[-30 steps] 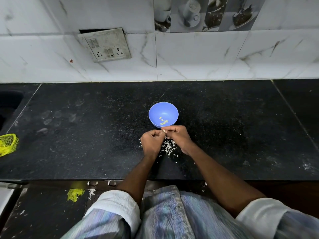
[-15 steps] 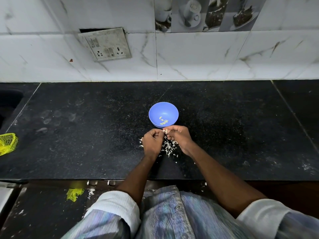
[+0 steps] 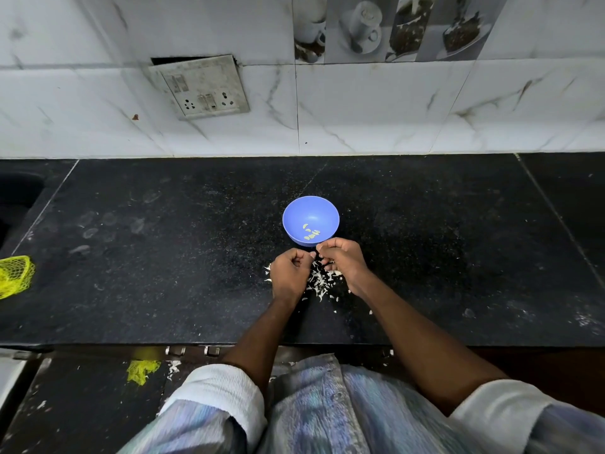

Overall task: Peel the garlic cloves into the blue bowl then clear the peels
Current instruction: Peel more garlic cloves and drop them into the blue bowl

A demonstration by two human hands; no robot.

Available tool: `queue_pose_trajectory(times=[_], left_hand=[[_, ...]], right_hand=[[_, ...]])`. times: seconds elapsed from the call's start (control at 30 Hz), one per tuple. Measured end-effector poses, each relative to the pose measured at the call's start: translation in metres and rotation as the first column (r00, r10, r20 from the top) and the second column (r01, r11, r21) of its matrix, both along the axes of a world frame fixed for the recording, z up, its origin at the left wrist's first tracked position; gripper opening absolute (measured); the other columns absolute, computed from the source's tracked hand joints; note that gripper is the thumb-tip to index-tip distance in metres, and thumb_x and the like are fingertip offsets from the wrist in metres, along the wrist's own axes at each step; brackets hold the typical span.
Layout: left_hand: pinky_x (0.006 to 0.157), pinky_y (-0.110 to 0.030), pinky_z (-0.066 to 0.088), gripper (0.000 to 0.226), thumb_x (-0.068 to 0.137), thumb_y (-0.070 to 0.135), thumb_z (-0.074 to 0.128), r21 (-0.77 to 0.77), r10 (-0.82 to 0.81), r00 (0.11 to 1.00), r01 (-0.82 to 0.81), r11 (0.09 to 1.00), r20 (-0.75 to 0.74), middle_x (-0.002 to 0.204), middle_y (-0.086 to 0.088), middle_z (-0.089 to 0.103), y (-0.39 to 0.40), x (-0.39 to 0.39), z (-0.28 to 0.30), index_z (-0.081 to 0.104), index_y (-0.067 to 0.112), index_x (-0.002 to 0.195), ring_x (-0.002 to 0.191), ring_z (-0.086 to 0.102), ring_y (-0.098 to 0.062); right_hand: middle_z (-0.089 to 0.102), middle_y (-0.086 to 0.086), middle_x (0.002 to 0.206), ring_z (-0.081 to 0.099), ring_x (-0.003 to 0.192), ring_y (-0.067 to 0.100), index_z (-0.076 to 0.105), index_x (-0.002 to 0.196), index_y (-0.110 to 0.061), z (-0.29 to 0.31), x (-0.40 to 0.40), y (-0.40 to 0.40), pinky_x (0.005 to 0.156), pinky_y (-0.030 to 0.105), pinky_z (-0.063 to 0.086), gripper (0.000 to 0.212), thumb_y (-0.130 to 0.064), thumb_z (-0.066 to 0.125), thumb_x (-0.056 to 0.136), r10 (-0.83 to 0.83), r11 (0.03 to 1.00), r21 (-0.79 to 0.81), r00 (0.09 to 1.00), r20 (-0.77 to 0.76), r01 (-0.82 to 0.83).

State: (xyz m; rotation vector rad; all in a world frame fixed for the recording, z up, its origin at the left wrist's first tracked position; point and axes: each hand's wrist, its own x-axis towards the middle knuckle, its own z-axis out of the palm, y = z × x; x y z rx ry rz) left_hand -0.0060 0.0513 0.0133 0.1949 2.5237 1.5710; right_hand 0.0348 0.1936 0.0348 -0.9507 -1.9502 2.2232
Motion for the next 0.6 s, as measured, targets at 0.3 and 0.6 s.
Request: queue_pose_trajectory(times=[0.3,0.6], left_hand=[[0.061,-0.027,0.053,0.028,0.085,0.036,0.084,-0.261,-0.015,1.0,0.01,0.965,-0.017,0.063,0.013,0.069,0.008,0.001,0.01,0.07,0.02,0.065,0.062,0.068,-0.013],[0.067,-0.029,0.044,0.025,0.092,0.008,0.059,-0.364,-0.201,0.974,0.152,0.919,-0.101,0.103,0.009,0.068,0.01,-0.001,0.01,0.074,0.025,0.101,0.092,0.065,-0.016]], right_hand=[[0.075,0.0,0.073,0.071,0.071,0.015,0.076,0.077,-0.008,0.006,-0.023,-0.001,0.069,0.029,0.056,0.019,-0.025,0.082,0.085,-0.149,0.815,0.566,0.989,0.002,0.121],[0.07,0.003,0.069,0.067,0.072,0.021,0.065,0.062,-0.005,0.013,-0.038,0.003,0.064,0.03,0.048,0.029,-0.011,0.072,0.09,-0.193,0.728,0.678,0.98,0.057,0.104]])
